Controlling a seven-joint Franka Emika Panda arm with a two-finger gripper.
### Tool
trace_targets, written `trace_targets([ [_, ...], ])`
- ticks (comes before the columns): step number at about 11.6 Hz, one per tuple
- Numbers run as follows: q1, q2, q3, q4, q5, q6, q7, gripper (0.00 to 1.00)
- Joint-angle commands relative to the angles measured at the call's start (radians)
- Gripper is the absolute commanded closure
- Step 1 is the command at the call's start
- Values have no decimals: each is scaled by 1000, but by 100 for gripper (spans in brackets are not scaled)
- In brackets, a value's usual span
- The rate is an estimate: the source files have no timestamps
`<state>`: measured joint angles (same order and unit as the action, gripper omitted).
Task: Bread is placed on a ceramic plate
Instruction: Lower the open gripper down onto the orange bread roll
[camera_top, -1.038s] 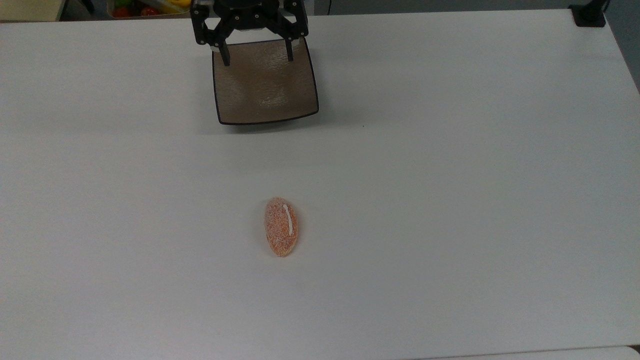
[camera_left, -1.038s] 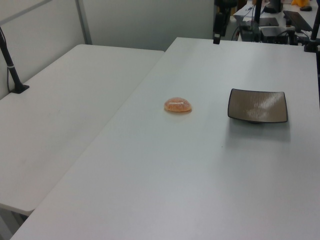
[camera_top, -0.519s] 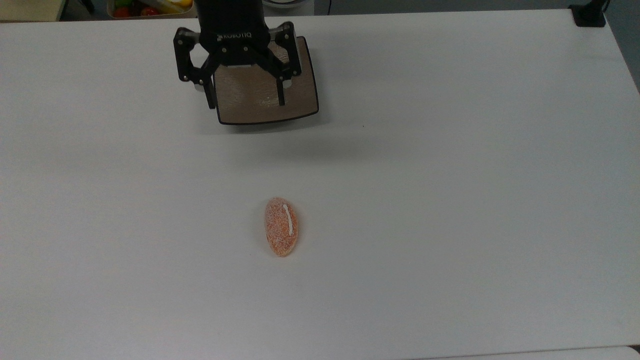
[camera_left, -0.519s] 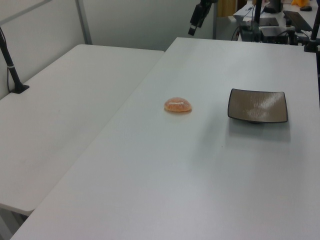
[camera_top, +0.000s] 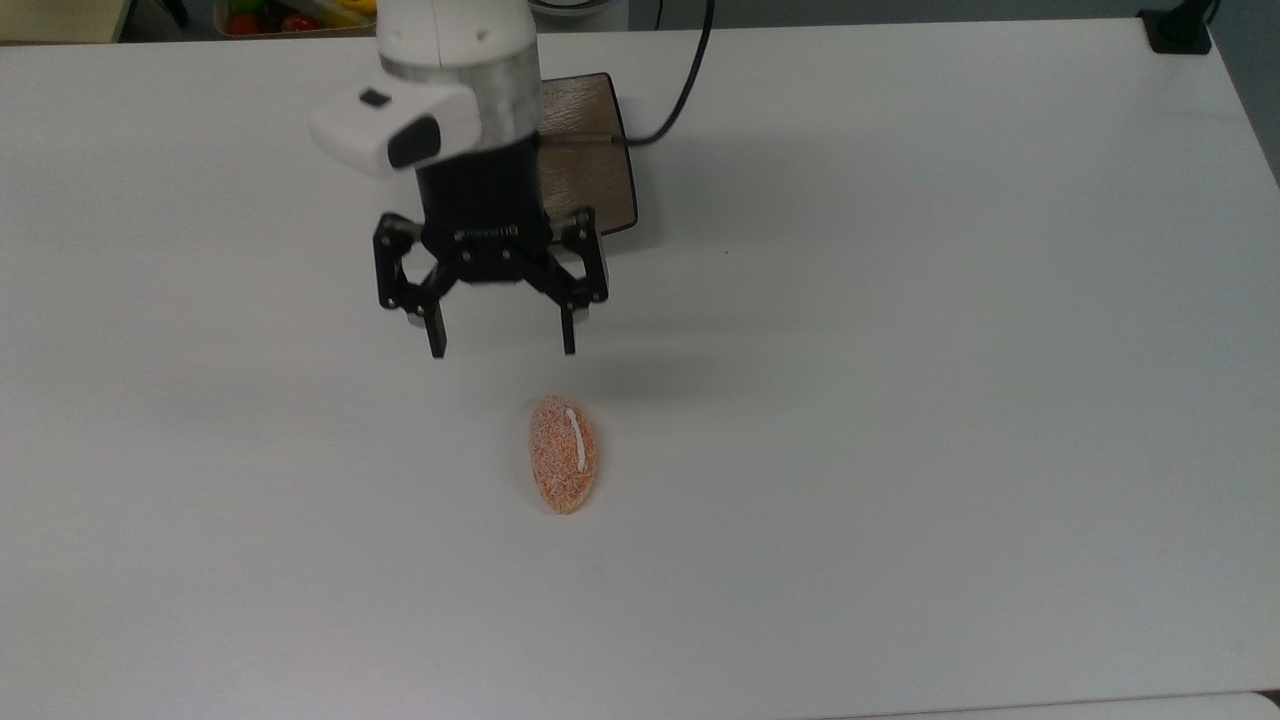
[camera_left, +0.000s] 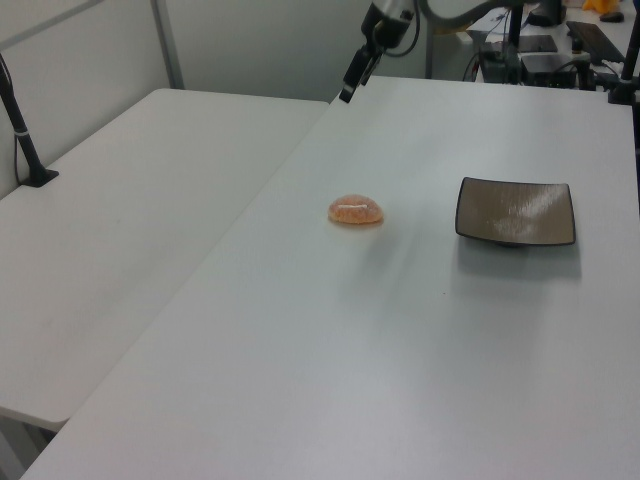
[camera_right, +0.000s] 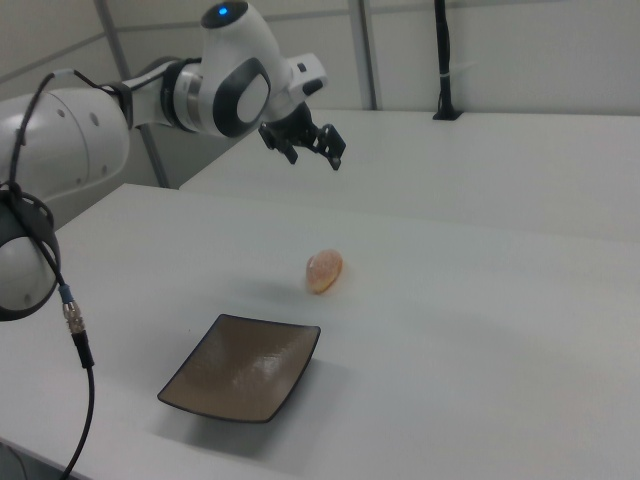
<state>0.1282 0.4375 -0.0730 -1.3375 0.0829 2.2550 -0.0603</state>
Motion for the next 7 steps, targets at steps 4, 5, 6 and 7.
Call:
trace_targets([
  [4, 45, 122, -2, -2, -11, 106, 27, 0],
  [5, 51, 138, -2, -3, -12, 109, 28, 0],
  [6, 56, 151, -2, -3, -12, 109, 28, 0],
  [7, 56, 164, -2, -3, -14, 109, 27, 0],
])
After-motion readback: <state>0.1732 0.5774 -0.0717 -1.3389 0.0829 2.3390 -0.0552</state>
